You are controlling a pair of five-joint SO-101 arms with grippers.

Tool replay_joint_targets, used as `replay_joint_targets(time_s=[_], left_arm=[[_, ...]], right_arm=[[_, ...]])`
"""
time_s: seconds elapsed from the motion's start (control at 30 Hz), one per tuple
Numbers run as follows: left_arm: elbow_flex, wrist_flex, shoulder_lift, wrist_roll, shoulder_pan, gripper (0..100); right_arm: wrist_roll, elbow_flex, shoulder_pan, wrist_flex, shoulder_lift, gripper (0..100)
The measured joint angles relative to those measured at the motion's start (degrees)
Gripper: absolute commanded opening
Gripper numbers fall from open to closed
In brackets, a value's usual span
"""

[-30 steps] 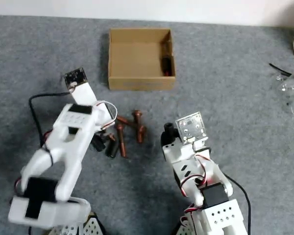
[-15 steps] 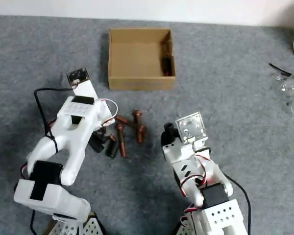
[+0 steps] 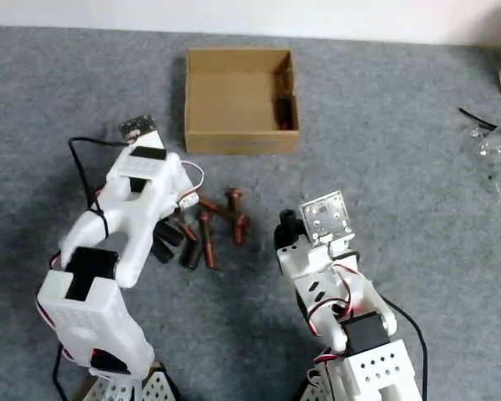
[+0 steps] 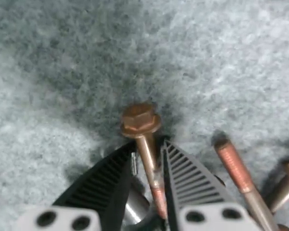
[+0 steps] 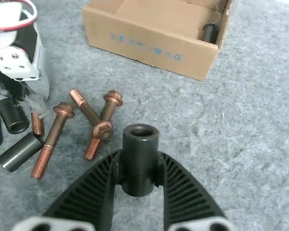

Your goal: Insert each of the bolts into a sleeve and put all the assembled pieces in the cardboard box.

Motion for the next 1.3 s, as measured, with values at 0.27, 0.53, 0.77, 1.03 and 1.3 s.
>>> replay_joint_targets(time_s=[0.27,0.53,0.77,1.03,1.3], left_arm=[[-0.26,0.26,0.09,0.00,-2.02,0],[0.70,2.99,-6.51,-0.09,-3.34,0],[5.27,2.37,-22.95,-0.09,-4.84,0],[5.36,8.09,-42.73,-6.68,-5.01,0],[5.89,16.88,-65.76,-16.18,-5.98,0]], right_arm=[[0.00,0.00,0.00,0.00,0.00,0.5],[0.00,2.29,0.00,-0.79,-0.18,0.5],[0.00,3.25,0.00,-2.37,-0.18,0.5],[0.00,3.25,1.41,-2.37,-0.18,0.5],[0.00,3.25,1.41,-2.37,-0.18,0.5]])
